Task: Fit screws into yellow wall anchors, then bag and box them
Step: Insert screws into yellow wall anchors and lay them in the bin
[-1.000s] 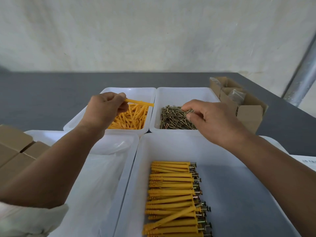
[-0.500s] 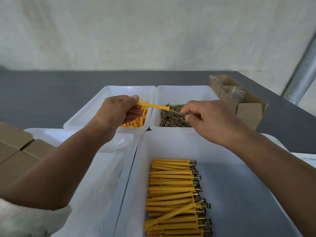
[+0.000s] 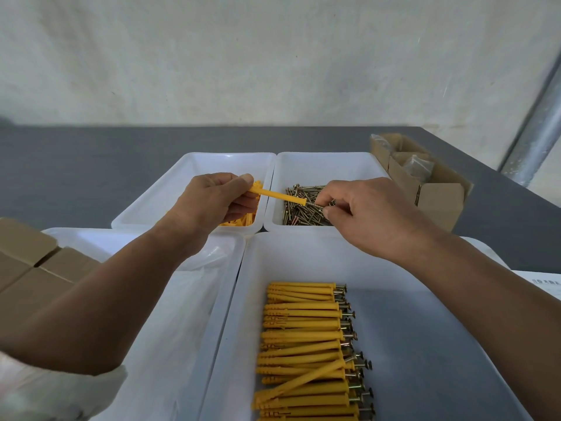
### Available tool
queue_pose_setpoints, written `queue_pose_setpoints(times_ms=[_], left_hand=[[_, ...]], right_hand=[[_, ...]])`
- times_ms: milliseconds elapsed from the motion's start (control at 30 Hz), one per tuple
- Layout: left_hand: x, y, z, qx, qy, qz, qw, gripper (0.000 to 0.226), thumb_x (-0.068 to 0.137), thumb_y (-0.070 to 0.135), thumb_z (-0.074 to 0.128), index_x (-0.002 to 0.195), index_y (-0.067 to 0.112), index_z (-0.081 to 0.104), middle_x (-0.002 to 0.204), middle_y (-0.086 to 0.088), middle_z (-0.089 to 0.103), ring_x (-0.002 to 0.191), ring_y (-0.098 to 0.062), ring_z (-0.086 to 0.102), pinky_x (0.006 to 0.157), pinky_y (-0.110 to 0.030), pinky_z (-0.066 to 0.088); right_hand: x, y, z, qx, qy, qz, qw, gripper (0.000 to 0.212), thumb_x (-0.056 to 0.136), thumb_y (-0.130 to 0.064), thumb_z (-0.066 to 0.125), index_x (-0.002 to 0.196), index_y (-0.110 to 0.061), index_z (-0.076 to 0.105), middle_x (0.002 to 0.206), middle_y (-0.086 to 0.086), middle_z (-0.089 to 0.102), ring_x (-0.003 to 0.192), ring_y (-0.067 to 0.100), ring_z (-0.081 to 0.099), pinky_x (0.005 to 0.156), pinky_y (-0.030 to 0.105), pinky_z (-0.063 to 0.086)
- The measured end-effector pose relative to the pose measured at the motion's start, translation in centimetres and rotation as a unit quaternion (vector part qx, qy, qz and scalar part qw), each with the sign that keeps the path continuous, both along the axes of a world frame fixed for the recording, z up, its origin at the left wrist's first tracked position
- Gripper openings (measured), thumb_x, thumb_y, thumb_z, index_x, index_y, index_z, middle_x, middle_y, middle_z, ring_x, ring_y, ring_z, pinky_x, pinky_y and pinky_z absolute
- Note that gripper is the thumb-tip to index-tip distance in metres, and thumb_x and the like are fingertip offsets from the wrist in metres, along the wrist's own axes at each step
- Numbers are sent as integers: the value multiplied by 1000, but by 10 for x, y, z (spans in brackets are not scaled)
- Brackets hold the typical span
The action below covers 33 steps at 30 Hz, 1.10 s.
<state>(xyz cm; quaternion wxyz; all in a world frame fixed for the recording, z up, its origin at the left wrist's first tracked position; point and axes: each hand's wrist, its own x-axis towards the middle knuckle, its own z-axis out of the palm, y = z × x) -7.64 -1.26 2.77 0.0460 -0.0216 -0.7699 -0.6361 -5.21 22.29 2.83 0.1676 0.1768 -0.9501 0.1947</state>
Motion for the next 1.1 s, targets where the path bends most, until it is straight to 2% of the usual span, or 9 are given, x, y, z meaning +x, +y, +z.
queue_pose_setpoints(times_ms=[133,300,600,767,900,967,1100], left_hand=[[3,3,0,5,6,-13,1000,25,96,25,58,81,11,71,79,-8,74,80,-20,71,79,-29,58],[4,4,1,5,11,-20,1000,24,96,25,58,80,13,72,77,-6,74,78,-18,71,77,-28,56],[5,5,-1,-27,25,-41,998,25,96,26,58,82,10,72,80,-8,75,80,-19,71,77,-28,58],[6,10,-2,-48,35,-63,996,26,96,26,58,81,10,72,80,-8,75,74,-12,70,72,-21,57],[7,11,-2,-57,38,-72,995,25,96,26,58,82,11,72,82,-9,75,79,-16,71,75,-23,56],[9,12,-2,-59,39,-79,994,25,95,26,58,81,12,72,82,-9,75,80,-17,71,78,-24,56],[11,13,-3,-82,46,-96,991,24,94,27,59,82,12,73,82,-8,75,80,-16,71,78,-25,55]], right_hand=[[2,-2,1,1,-13,8,1000,19,97,-26,54,110,-35,66,83,-9,70,66,5,57,53,20,34],[5,-4,2,11,-24,13,1000,22,98,-26,53,116,-33,65,77,-12,65,60,2,52,51,18,28],[9,-7,6,10,-36,24,999,27,98,-20,51,118,-32,65,81,-11,67,60,3,53,51,18,32],[10,-8,6,8,-49,40,998,31,95,-14,52,116,-32,66,82,-10,68,62,2,54,52,16,33],[11,-10,7,8,-59,54,997,33,90,-10,54,113,-29,68,93,-7,68,78,6,58,61,15,42],[12,-11,7,2,-62,58,996,31,88,-12,56,111,-30,68,91,-10,66,81,5,58,63,16,43],[11,-14,5,4,-58,64,996,20,92,-21,58,106,-31,69,82,-12,65,74,4,58,60,19,44]])
